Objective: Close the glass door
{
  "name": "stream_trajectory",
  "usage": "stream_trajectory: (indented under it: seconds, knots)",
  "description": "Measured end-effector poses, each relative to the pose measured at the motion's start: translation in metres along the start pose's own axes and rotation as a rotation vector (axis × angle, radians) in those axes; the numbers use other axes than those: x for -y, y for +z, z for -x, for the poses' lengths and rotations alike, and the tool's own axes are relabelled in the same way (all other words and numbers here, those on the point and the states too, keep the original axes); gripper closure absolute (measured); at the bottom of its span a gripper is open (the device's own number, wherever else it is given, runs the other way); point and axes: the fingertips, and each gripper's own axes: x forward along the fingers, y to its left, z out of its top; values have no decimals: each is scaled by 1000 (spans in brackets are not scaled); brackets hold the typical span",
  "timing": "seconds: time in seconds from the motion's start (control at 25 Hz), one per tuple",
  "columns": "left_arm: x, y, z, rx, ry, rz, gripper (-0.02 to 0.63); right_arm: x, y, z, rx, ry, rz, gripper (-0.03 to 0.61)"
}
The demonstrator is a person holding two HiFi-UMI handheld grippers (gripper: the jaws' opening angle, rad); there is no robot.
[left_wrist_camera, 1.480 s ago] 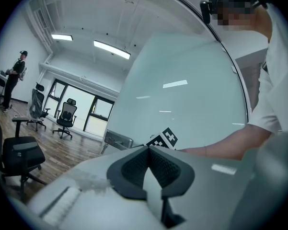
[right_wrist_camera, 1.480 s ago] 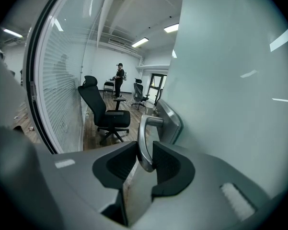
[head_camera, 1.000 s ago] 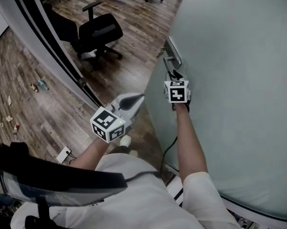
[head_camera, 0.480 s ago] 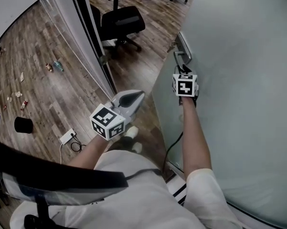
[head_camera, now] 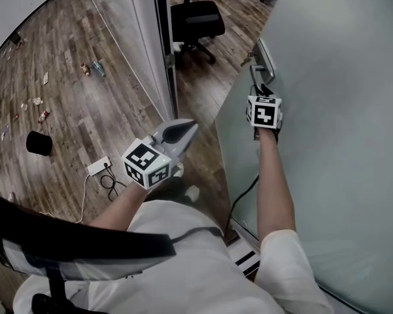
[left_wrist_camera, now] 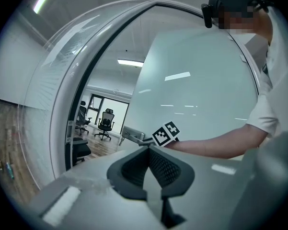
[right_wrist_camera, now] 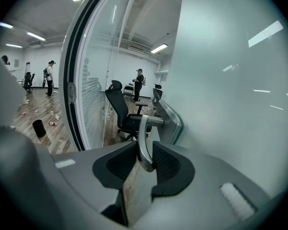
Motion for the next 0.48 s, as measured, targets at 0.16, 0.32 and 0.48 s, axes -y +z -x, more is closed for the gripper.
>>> stream_trajectory:
  seconds: [0.16, 0.32, 0.48]
  knots:
    - [-6, 12, 16, 26, 11, -2, 609, -18, 7, 5, 0, 25, 9, 472]
    - [-17, 22, 29, 42, 13, -7, 609, -36, 11, 9, 6, 49, 29, 472]
    - [-30, 32, 48, 49, 12, -14, 609, -53, 13, 15, 14, 70, 43, 472]
